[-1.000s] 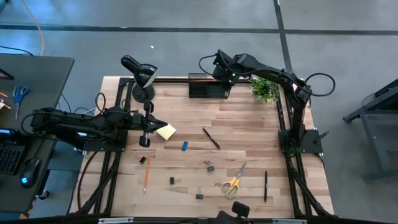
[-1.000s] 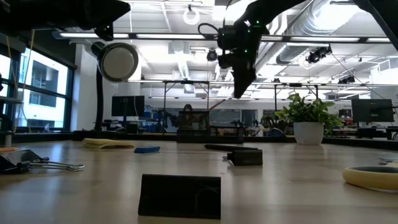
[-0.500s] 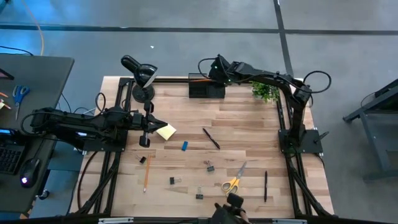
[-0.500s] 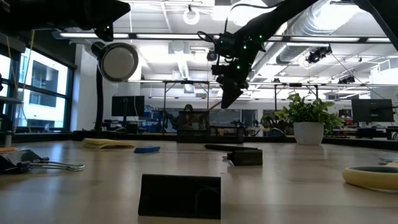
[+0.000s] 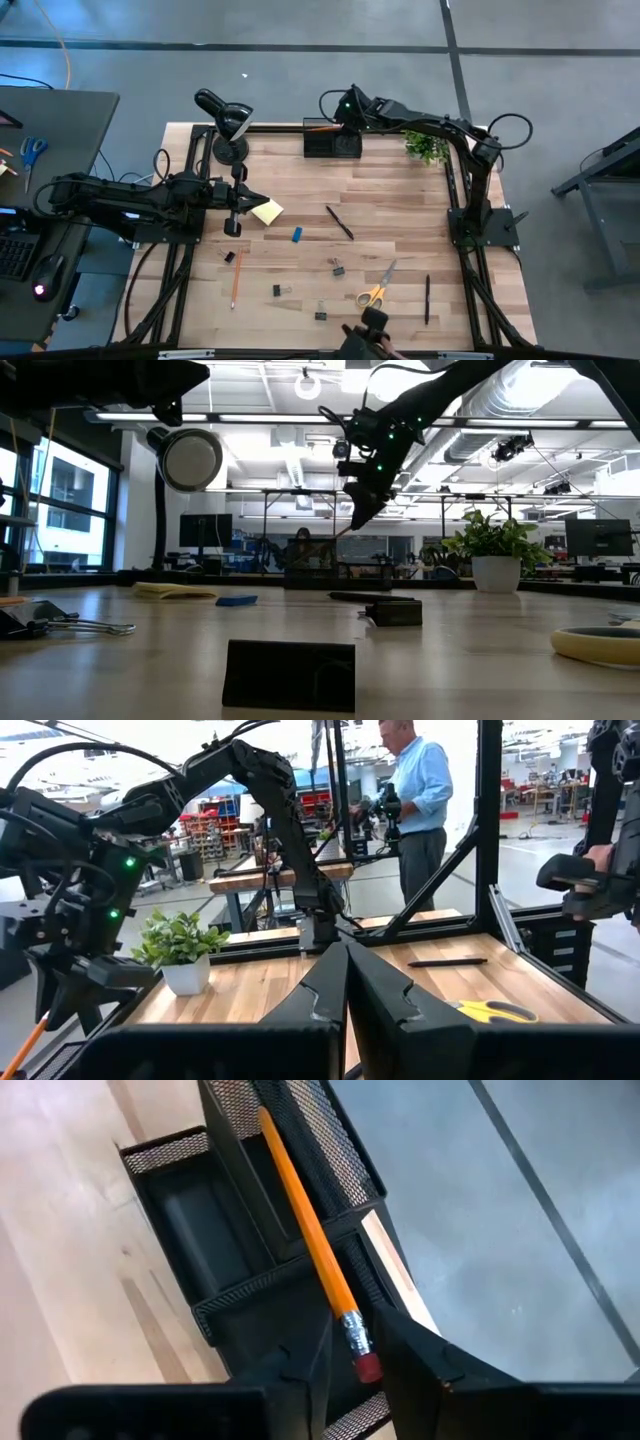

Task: Pick and place office supplies into organizer
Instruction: Put the orange pencil into the black desk organizer, then put the black pen into the black desk organizer

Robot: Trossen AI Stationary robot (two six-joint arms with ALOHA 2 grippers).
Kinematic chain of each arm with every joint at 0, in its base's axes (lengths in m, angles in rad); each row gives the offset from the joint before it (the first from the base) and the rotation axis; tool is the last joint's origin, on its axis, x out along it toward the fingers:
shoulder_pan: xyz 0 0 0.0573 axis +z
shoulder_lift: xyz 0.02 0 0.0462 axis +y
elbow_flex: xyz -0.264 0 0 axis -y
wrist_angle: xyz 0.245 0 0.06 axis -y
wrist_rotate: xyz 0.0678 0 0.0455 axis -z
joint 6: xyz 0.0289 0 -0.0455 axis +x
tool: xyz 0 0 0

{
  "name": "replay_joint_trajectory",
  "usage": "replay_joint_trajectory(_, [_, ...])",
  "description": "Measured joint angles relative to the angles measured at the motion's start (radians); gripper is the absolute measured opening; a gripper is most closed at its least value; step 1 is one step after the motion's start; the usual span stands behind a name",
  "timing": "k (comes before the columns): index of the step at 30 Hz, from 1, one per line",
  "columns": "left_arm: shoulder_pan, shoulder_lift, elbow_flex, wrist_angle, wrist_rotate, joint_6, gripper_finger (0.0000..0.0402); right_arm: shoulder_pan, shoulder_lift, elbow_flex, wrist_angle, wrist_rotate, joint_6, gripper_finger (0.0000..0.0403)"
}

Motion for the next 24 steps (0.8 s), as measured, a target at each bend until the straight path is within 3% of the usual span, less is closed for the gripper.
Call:
replay_joint_trajectory(10, [0.000, 0.000, 0.000, 0.000, 0.000, 0.002, 0.0001, 0.003, 0.000, 0.114, -0.151, -0.026, -0.084, 0.0010])
replay_joint_trajectory(18, [0.000, 0.000, 0.000, 0.001, 0.000, 0.002, 0.0001, 0.002, 0.000, 0.219, -0.258, -0.064, -0.169, 0.0050])
replay_joint_trajectory(24, [0.000, 0.000, 0.000, 0.011, -0.007, 0.002, 0.0001, 0.002, 0.004, 0.224, -0.249, -0.124, -0.194, 0.0033])
